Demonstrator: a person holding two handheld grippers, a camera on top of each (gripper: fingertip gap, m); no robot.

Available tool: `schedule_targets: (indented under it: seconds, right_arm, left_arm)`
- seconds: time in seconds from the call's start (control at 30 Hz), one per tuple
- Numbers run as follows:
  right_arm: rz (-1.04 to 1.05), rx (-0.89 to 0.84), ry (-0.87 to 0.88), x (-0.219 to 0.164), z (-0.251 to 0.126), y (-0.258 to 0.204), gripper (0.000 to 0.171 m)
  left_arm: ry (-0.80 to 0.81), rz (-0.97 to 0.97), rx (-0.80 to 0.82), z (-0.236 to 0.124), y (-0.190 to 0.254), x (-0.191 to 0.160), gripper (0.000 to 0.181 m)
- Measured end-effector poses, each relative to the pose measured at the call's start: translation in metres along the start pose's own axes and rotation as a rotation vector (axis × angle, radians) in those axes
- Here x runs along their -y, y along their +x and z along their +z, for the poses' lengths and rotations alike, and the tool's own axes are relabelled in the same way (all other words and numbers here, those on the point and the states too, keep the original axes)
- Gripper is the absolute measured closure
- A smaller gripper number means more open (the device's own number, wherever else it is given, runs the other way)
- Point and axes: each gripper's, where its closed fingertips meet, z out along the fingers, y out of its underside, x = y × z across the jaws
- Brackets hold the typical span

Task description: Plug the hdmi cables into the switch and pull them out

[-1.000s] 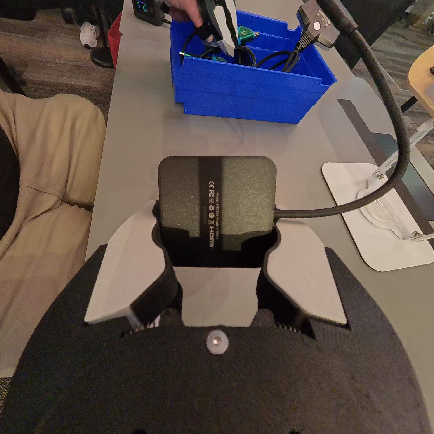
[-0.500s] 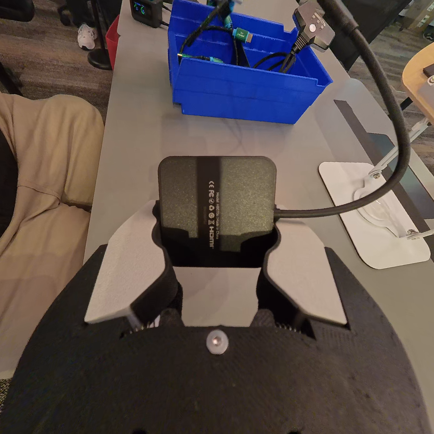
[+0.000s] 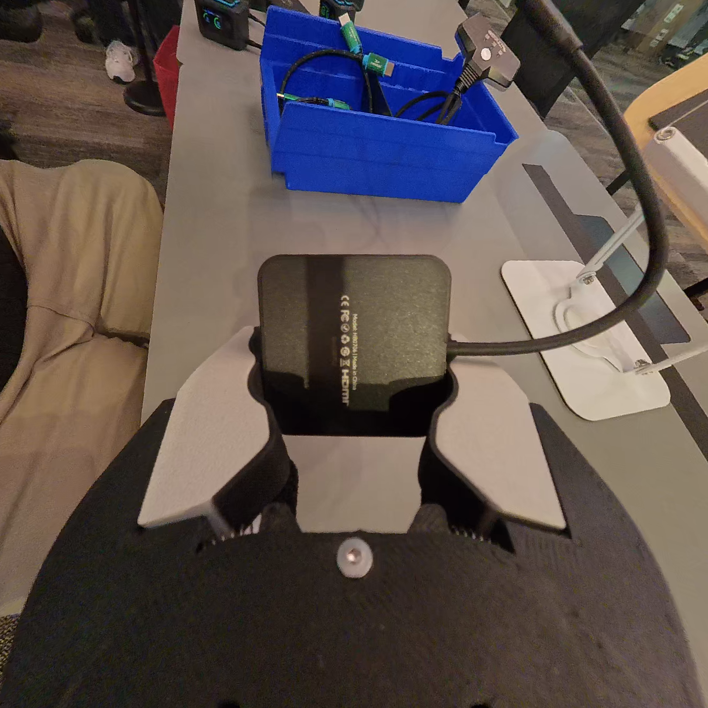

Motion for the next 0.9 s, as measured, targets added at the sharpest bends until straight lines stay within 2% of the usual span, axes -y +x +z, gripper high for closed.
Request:
schedule_targets:
  seconds: [0.1, 0.23, 0.3, 0.47, 0.57, 0.63, 0.73, 0.87, 0.9]
  right_arm:
    - [0.014, -0.015, 0.003, -0.001, -0.007, 0.001, 0.086]
    - [0.033, -0.048, 0.001, -0.004, -0.019, 0.003, 0.086]
    - [0.049, -0.067, -0.002, -0.007, -0.024, 0.005, 0.086]
    - [0.079, -0.1, -0.011, -0.014, -0.036, 0.007, 0.086]
    - [0.085, -0.104, -0.005, -0.016, -0.04, 0.006, 0.086]
    - [0.09, -0.104, -0.005, -0.018, -0.041, 0.005, 0.086]
    - [0.097, -0.106, 0.0, -0.02, -0.042, 0.006, 0.086]
    - [0.099, -0.11, 0.007, -0.019, -0.043, 0.007, 0.086]
    - [0.096, -0.111, 0.003, -0.019, -0.043, 0.007, 0.086]
  left_arm:
    - [0.046, -0.109, -0.125, 0.04, 0.032, 0.001, 0.171]
    - [-0.011, -0.273, -0.223, 0.101, 0.065, -0.028, 0.171]
    - [-0.061, -0.353, -0.266, 0.128, 0.079, -0.052, 0.171]
    - [-0.322, -0.573, -0.414, 0.175, 0.115, -0.135, 0.171]
    - [-0.452, -0.582, -0.444, 0.187, 0.127, -0.175, 0.171]
    - [-0.519, -0.493, -0.403, 0.19, 0.126, -0.192, 0.171]
    - [-0.498, -0.466, -0.453, 0.189, 0.132, -0.187, 0.171]
    - [-0.338, -0.508, -0.484, 0.193, 0.121, -0.163, 0.171]
    - [-0.309, -0.495, -0.429, 0.195, 0.111, -0.159, 0.172]
